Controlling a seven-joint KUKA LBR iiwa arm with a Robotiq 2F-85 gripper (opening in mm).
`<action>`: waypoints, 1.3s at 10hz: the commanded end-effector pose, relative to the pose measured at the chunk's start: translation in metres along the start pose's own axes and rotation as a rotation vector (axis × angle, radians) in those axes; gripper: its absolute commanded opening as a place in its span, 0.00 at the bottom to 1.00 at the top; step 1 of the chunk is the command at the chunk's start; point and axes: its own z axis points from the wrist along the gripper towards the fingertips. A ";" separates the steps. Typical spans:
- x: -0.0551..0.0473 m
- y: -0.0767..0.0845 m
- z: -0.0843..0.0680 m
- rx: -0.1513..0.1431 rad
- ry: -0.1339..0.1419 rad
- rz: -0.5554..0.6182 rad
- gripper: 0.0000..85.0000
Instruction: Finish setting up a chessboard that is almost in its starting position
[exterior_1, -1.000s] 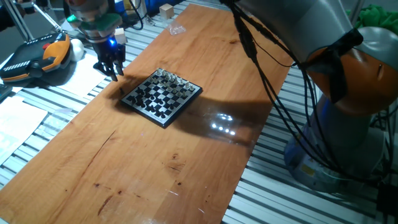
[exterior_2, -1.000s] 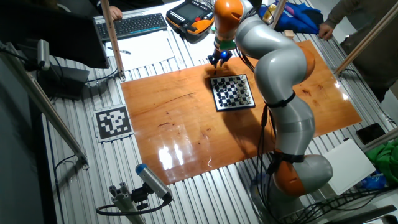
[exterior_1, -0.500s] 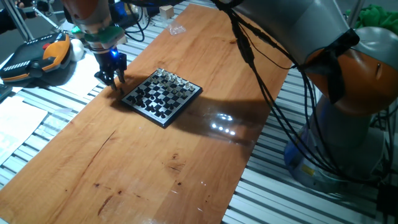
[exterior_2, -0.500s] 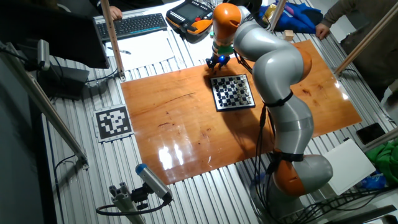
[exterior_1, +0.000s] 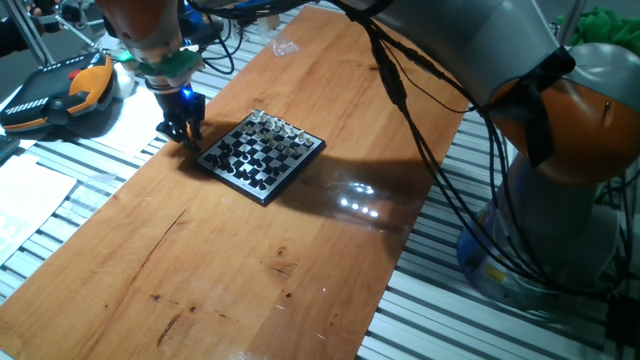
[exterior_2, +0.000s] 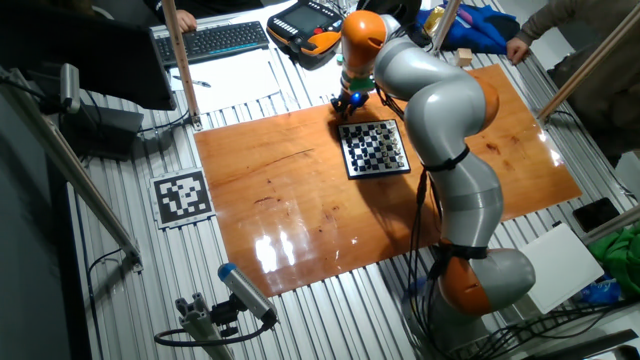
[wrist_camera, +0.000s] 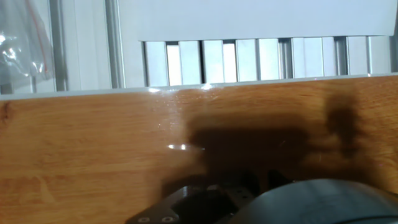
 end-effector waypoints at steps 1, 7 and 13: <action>0.001 0.001 0.000 0.000 0.001 0.000 0.40; 0.001 0.001 -0.001 0.002 0.012 -0.032 0.20; 0.003 0.003 -0.014 -0.007 0.032 -0.031 0.20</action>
